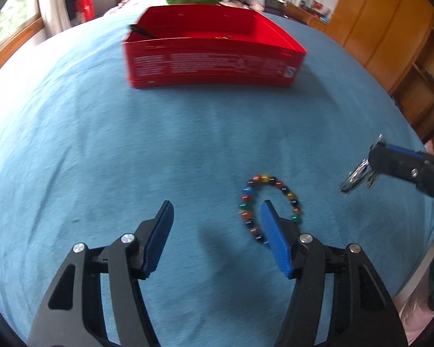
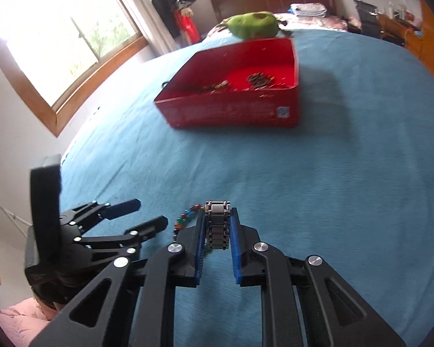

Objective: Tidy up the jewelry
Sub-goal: 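Lift the watch with the right tool while the left tool grasps the colorful bead bracelet, then lower the bracelet into the red tin with the left tool while the right tool releases the watch there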

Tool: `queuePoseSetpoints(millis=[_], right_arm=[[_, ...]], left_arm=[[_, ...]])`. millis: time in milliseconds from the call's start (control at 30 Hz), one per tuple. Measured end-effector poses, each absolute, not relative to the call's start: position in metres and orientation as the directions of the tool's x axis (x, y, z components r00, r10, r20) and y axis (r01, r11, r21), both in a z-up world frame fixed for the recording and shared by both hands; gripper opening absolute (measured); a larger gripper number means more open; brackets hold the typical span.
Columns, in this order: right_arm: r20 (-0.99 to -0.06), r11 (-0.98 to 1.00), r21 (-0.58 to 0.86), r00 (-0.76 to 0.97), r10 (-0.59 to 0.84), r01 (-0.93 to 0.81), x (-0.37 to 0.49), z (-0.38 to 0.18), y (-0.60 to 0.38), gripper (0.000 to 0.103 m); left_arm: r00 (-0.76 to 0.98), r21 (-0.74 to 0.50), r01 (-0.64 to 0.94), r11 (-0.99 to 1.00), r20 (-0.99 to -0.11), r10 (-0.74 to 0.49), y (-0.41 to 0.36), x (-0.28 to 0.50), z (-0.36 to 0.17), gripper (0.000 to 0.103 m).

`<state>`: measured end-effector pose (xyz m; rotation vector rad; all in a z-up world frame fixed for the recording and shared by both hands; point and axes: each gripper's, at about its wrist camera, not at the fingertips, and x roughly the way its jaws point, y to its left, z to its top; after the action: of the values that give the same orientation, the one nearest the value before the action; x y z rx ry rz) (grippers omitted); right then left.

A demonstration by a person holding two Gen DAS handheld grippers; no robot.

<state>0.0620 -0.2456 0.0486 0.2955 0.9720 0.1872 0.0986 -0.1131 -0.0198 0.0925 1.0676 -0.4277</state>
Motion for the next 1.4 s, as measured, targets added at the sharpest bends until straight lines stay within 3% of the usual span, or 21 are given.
queuePoseSetpoints(millis=[167, 333, 400, 467, 533, 833, 1400], right_arm=[[-0.781, 0.941, 0.339, 0.556, 0.285, -0.006, 0.057, 0.046, -0.257, 0.016], [-0.782, 0.935, 0.354, 0.547, 0.297, -0.001, 0.061, 0.039, -0.261, 0.016], [-0.785, 0.933, 0.36, 0.541, 0.301, 0.003, 0.064, 0.034, -0.263, 0.016], [-0.788, 0.93, 0.367, 0.533, 0.308, 0.006, 0.066, 0.03, -0.263, 0.016], [-0.792, 0.926, 0.376, 0.522, 0.316, 0.01, 0.069, 0.024, -0.264, 0.016], [-0.806, 0.916, 0.4, 0.49, 0.332, 0.037, 0.08, 0.007, -0.267, 0.016], [-0.776, 0.928, 0.371, 0.54, 0.325, -0.025, 0.1, 0.058, -0.258, 0.016]], left_arm=[[0.33, -0.167, 0.428, 0.888, -0.886, -0.326, -0.132, 0.105, -0.029, 0.04], [0.283, -0.178, 0.45, 0.875, -0.901, -0.329, -0.142, 0.107, -0.041, 0.036], [0.272, -0.188, 0.449, 0.873, -0.902, -0.334, -0.142, 0.108, -0.042, 0.027], [0.274, -0.175, 0.447, 0.878, -0.907, -0.32, -0.143, 0.109, -0.043, 0.012], [0.275, -0.175, 0.446, 0.878, -0.907, -0.32, -0.142, 0.109, -0.044, 0.007], [0.308, -0.245, 0.417, 0.875, -0.868, -0.39, -0.12, 0.108, -0.031, 0.006], [0.485, -0.271, 0.397, 0.877, -0.749, -0.451, -0.072, 0.105, 0.057, 0.006]])
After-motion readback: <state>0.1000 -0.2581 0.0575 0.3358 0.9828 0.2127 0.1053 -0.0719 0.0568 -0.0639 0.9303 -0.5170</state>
